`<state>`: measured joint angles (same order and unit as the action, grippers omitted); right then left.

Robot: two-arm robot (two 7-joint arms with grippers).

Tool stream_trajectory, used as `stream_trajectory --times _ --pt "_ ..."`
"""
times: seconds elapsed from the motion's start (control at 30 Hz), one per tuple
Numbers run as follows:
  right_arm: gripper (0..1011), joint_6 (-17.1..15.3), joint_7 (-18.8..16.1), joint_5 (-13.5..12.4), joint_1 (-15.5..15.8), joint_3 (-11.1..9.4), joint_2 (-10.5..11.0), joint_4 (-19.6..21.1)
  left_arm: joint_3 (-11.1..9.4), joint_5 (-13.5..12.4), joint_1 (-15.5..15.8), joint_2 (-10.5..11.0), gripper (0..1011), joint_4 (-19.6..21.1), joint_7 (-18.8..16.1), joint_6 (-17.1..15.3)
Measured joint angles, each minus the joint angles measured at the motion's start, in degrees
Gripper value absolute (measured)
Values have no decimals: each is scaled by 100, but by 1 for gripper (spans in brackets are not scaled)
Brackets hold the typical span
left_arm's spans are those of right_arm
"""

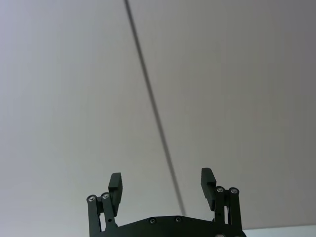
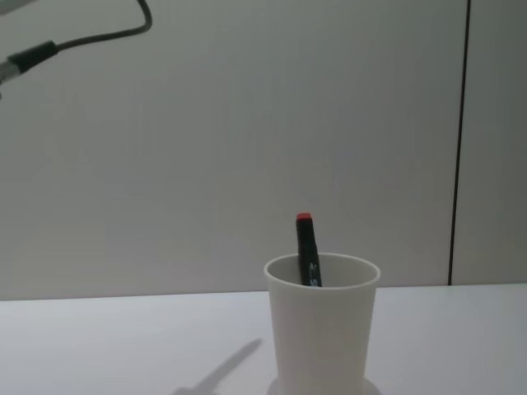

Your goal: Place the pen into the pen holder.

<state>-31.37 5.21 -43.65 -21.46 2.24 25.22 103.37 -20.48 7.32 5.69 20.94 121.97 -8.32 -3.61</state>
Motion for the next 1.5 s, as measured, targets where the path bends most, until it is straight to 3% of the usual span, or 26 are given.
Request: stream_trajectory --times 0.53,0.7,1.07,1.5 --pt "1001 -247 -502 -964 -335 178 -357 138 9 -18 9 -14 179 42 -9 18" --pt "1002 -313 -604 -1092 -411 229 -392 138 9 -23 12 -17 179 47 -9 21" --pt "1002 -586 -486 -1329 -535 313 -472 169 8 -24 14 -20 179 53 -9 23" --pt "1002 -1186 -179 -2393 -740 397 -684 47 8 -24 14 -20 179 57 -8 22"
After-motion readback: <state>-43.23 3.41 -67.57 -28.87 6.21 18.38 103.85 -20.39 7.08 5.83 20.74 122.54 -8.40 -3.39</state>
